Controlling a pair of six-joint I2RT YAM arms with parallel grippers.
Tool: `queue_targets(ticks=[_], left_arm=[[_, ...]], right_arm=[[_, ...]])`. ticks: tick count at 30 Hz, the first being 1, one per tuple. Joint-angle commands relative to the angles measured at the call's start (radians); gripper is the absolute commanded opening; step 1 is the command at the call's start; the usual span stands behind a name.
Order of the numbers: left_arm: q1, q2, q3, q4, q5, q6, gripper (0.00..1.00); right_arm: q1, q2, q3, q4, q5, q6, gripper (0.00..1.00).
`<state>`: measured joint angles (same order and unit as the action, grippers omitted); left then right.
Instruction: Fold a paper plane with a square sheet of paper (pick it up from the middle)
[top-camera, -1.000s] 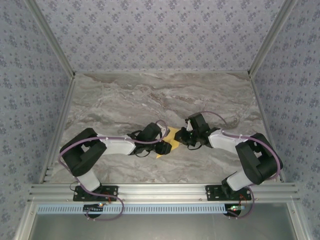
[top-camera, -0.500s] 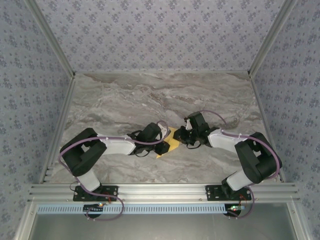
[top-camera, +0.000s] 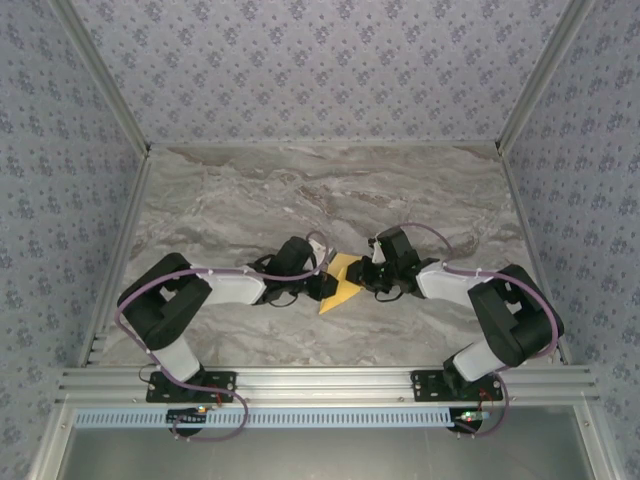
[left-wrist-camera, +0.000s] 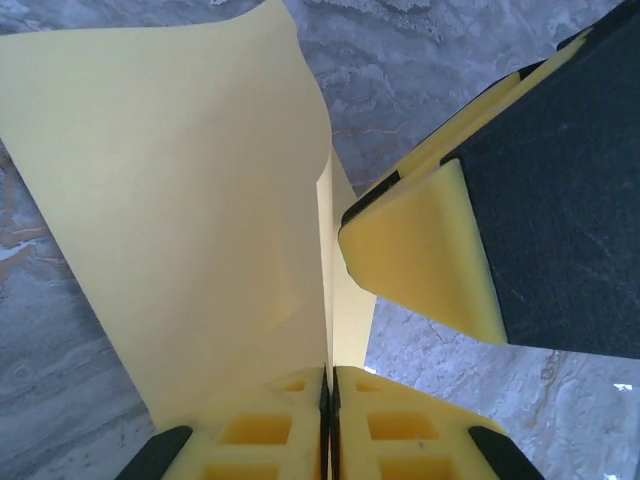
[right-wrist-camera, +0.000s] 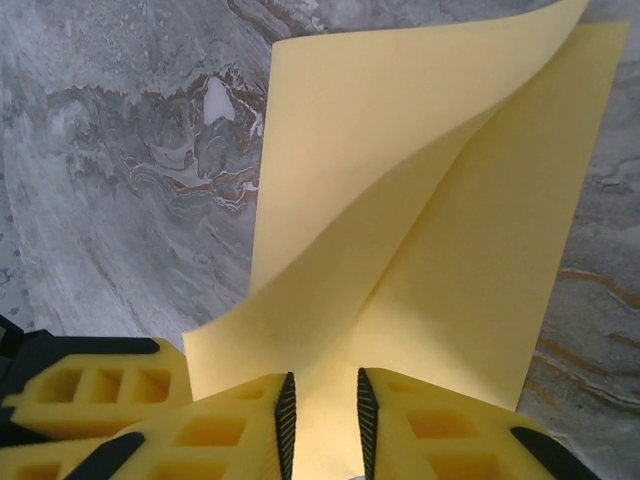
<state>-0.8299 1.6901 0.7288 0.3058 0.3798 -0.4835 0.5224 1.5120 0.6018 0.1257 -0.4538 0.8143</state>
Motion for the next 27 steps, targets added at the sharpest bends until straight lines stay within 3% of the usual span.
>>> queue_targets(ticks=[1,19,27], left_arm=[[0.007,0.031,-0.011,0.073,0.084,-0.062,0.12],[0.034,0.086,-0.062,0.2,0.097,-0.195,0.09],[0.039,0.088,-0.064,0.218,0.106,-0.226,0.12]], right_arm=[[0.006,0.025,0.0,0.045,-0.01,-0.024,0.28],[0.001,0.097,0.022,0.039,0.05,-0.004,0.38],[0.013,0.111,0.042,-0.03,0.108,-0.012,0.42]])
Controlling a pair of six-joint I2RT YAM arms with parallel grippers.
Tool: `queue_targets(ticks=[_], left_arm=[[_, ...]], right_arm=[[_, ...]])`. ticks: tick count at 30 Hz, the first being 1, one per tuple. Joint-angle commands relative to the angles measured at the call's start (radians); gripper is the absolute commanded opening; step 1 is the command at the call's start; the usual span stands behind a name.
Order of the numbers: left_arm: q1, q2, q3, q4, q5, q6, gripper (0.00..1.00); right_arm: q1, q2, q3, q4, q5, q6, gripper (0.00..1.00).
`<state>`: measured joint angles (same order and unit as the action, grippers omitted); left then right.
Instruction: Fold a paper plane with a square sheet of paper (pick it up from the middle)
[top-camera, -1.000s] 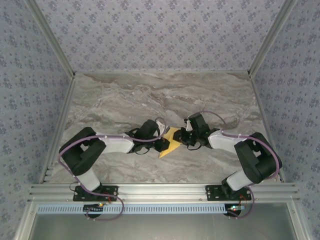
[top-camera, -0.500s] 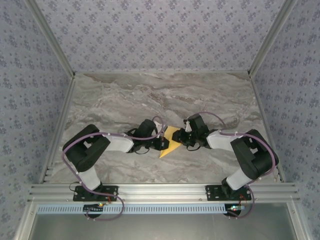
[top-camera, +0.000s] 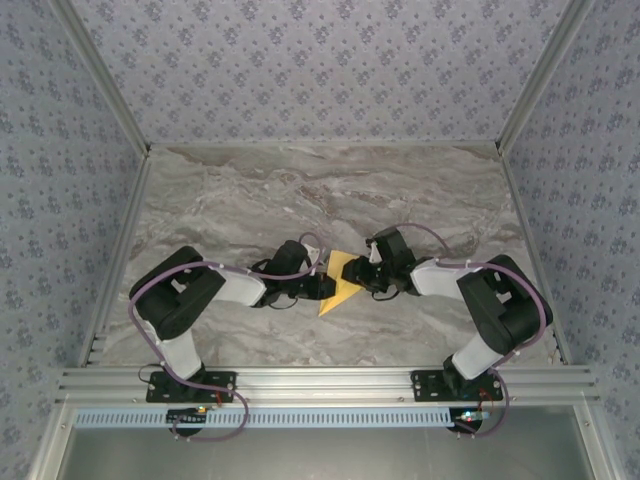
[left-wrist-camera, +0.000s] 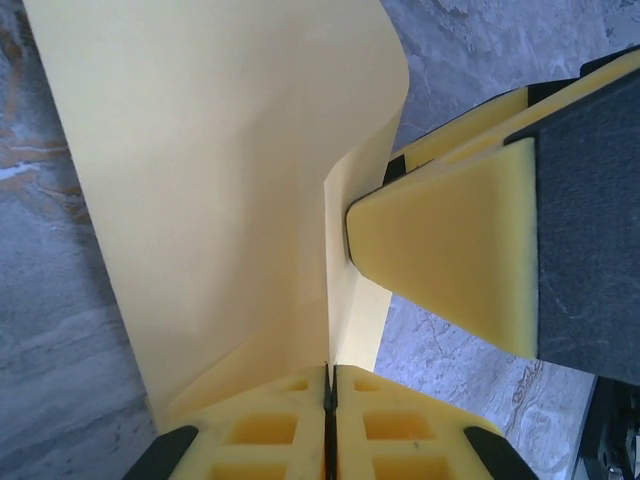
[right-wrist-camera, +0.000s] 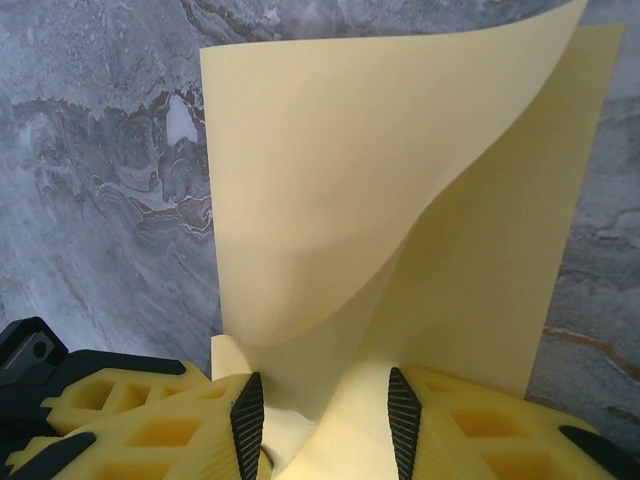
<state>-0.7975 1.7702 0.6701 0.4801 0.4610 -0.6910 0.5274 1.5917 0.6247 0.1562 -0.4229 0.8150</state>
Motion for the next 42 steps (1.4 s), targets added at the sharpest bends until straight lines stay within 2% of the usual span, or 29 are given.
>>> queue_targets(ticks=[1,6,8,12,18,25,32,40,42], left_arm=[[0.006,0.002,-0.007,0.042,0.024,-0.022,0.14],[0.007,-0.011,0.0,0.016,0.015,-0.012,0.27],[0.007,-0.006,0.005,0.005,0.006,-0.004,0.26],[0.007,-0.006,0.005,-0.008,-0.016,-0.007,0.15],[0.012,-0.033,-0.027,0.032,-0.035,-0.044,0.09],[0.015,-0.068,-0.075,0.092,-0.075,-0.111,0.1],[0.016,-0.071,-0.098,0.127,-0.085,-0.152,0.11],[0.017,-0.032,-0.076,0.137,-0.043,-0.158,0.16],[0.017,-0.022,-0.066,0.136,-0.033,-0.155,0.2]], right_arm=[[0.013,0.035,0.025,-0.084,0.093,-0.013,0.42],[0.027,0.05,0.035,-0.113,0.116,-0.005,0.43],[0.029,0.052,0.036,-0.113,0.111,-0.001,0.43],[0.025,0.02,0.034,-0.114,0.098,0.0,0.44],[0.008,-0.077,0.013,-0.083,0.052,-0.022,0.46],[0.009,-0.04,0.025,-0.066,0.016,-0.036,0.46],[0.028,0.022,0.077,-0.087,0.012,-0.051,0.41],[0.039,0.05,0.1,-0.106,0.036,-0.055,0.41],[0.04,0.053,0.103,-0.121,0.047,-0.056,0.41]])
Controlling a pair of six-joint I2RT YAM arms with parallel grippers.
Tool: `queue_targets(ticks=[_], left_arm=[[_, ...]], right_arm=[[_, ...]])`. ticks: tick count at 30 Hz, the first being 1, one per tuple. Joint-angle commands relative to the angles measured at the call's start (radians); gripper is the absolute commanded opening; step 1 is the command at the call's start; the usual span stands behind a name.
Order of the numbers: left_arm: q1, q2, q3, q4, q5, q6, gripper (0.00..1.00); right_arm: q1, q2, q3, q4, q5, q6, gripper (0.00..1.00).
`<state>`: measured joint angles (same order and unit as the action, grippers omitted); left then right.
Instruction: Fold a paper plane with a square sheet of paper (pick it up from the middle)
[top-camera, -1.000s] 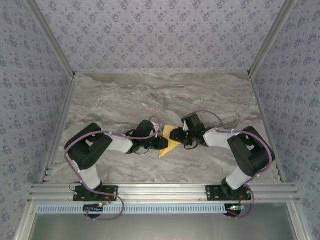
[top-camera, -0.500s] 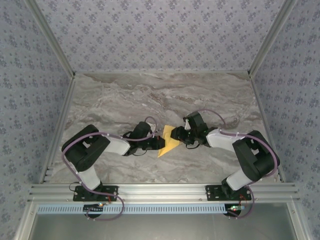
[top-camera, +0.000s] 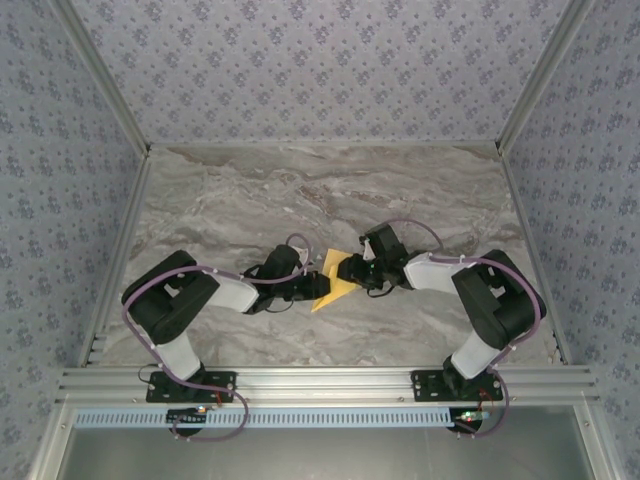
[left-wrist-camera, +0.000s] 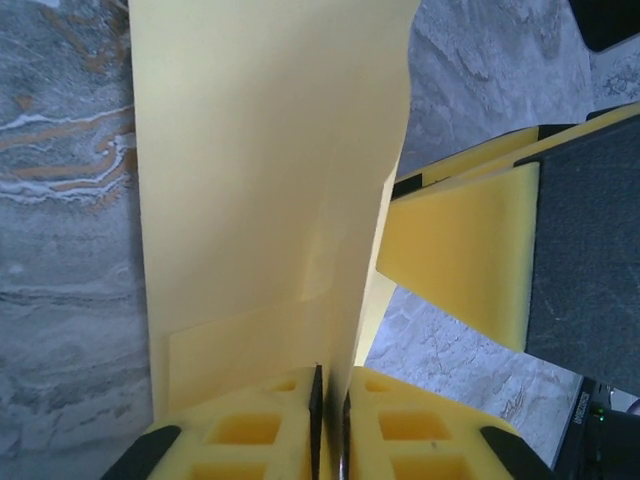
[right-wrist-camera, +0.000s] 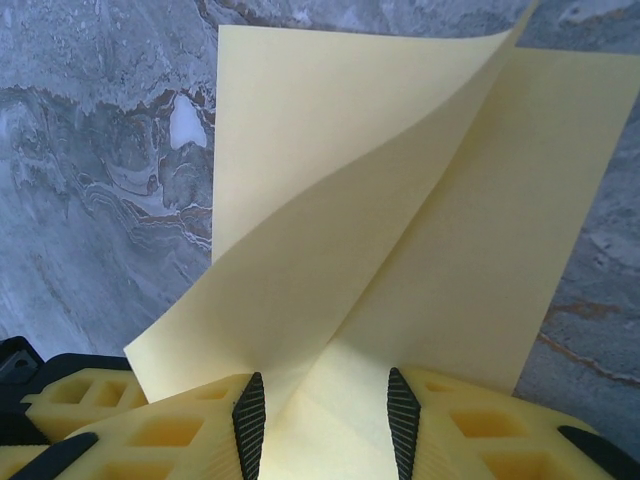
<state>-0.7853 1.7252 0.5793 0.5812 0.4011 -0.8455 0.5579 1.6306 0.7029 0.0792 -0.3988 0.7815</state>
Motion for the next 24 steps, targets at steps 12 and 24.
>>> queue_targets(ticks=[12,24], left_arm=[[0.005,0.034,0.048,0.016,0.04,0.019,0.19],[0.027,-0.114,0.001,-0.08,0.012,0.044,0.31]], right_arm=[[0.026,0.059,0.065,-0.124,0.079,-0.026,0.41],[0.032,0.075,0.078,-0.198,0.126,0.006,0.42]])
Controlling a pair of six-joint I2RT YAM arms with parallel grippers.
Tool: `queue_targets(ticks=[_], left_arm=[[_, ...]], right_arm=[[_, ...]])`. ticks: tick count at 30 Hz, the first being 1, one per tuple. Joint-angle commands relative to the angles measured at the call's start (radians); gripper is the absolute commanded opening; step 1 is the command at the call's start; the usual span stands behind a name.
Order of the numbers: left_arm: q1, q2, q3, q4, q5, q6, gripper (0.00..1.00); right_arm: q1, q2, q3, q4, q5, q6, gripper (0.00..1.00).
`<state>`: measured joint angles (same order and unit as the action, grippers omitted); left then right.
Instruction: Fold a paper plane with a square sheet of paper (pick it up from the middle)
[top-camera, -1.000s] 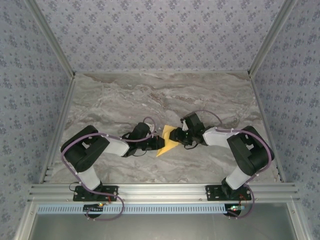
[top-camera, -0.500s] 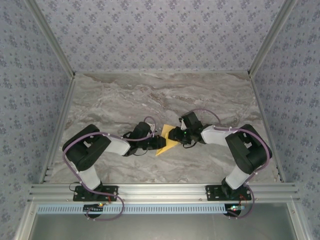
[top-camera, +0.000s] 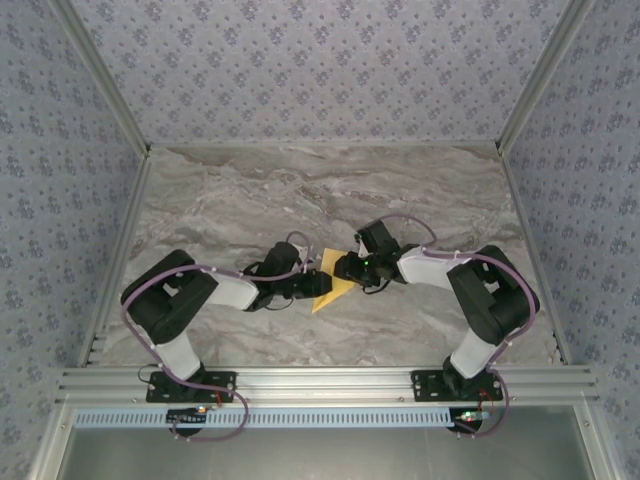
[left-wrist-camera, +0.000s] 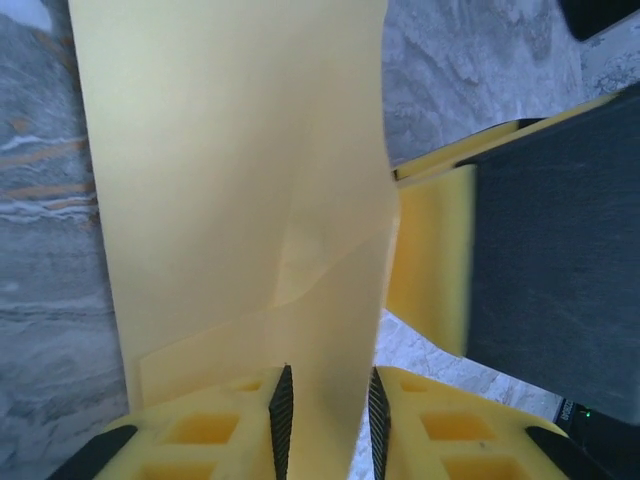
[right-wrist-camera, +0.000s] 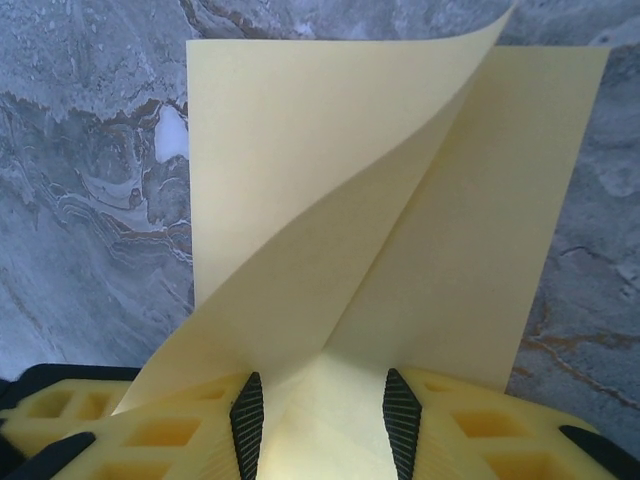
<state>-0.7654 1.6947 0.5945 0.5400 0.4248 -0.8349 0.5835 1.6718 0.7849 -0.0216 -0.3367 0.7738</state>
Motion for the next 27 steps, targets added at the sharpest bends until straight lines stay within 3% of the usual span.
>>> queue_targets(ticks=[1,8,17,27], left_arm=[[0.007,-0.104,-0.021,-0.055,-0.023,0.04,0.32],[0.005,-0.2,-0.045,-0.077,-0.022,0.049,0.32],[-0.023,-0.137,-0.002,-0.063,0.02,0.072,0.2],[-0.023,-0.078,0.028,-0.052,0.038,0.077,0.2]], right_arm=[[0.006,0.035,-0.002,-0.101,0.067,0.015,0.42],[0.007,0.046,0.009,-0.13,0.085,0.034,0.45],[0.007,0.062,0.022,-0.153,0.085,0.058,0.49],[0.007,0.071,0.038,-0.201,0.105,0.071,0.54]])
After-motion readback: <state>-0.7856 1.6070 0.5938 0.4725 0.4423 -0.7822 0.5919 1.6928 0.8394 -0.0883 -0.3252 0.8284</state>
